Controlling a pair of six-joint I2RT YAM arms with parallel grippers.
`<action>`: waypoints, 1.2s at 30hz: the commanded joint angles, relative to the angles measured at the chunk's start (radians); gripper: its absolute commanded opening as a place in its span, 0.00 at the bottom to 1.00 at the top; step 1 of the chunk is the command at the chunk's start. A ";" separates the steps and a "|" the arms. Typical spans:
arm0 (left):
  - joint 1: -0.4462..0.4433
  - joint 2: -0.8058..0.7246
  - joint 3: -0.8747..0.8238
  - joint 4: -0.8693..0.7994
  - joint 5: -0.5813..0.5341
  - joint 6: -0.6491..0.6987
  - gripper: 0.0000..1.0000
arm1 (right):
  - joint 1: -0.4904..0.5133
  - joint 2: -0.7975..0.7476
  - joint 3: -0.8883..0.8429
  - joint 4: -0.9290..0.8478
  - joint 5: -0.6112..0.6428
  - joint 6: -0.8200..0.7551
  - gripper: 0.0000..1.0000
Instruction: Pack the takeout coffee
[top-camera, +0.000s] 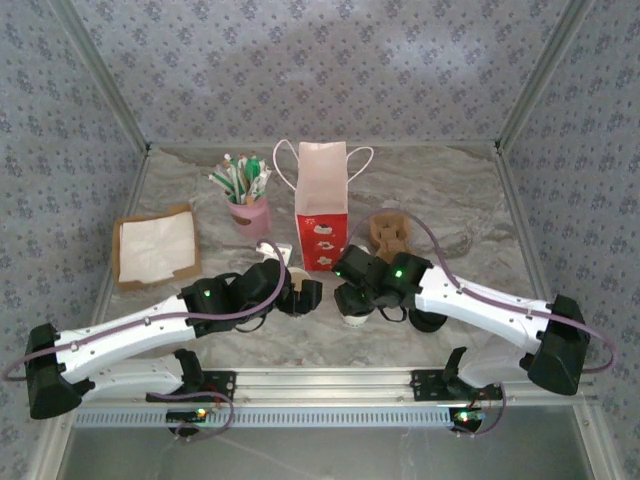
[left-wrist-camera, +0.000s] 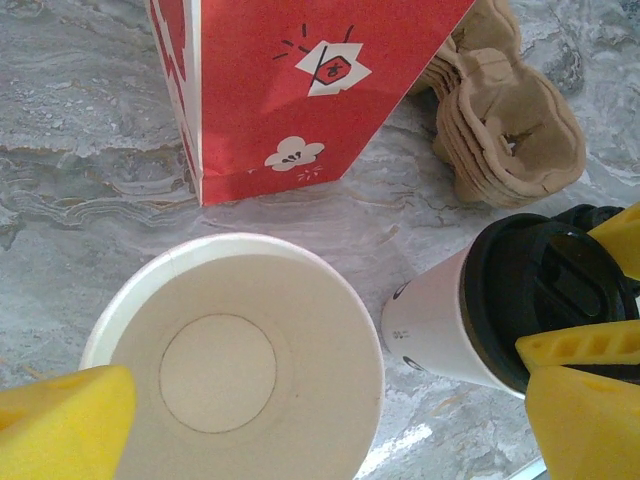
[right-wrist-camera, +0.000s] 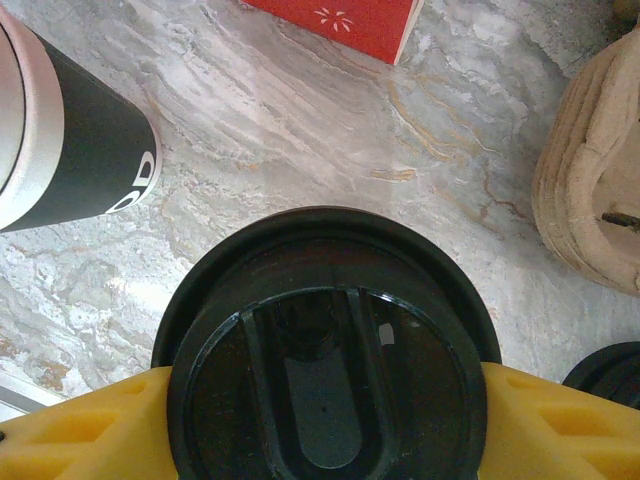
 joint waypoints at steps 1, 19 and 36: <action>0.007 0.004 0.033 0.018 0.004 0.019 0.99 | -0.005 -0.010 0.000 -0.017 0.003 0.003 0.68; 0.010 0.006 0.034 0.020 0.008 0.021 0.99 | -0.004 0.030 -0.002 -0.007 -0.020 -0.004 0.68; 0.020 0.024 0.042 0.027 0.023 0.033 1.00 | -0.004 0.044 0.000 0.006 -0.024 -0.019 0.68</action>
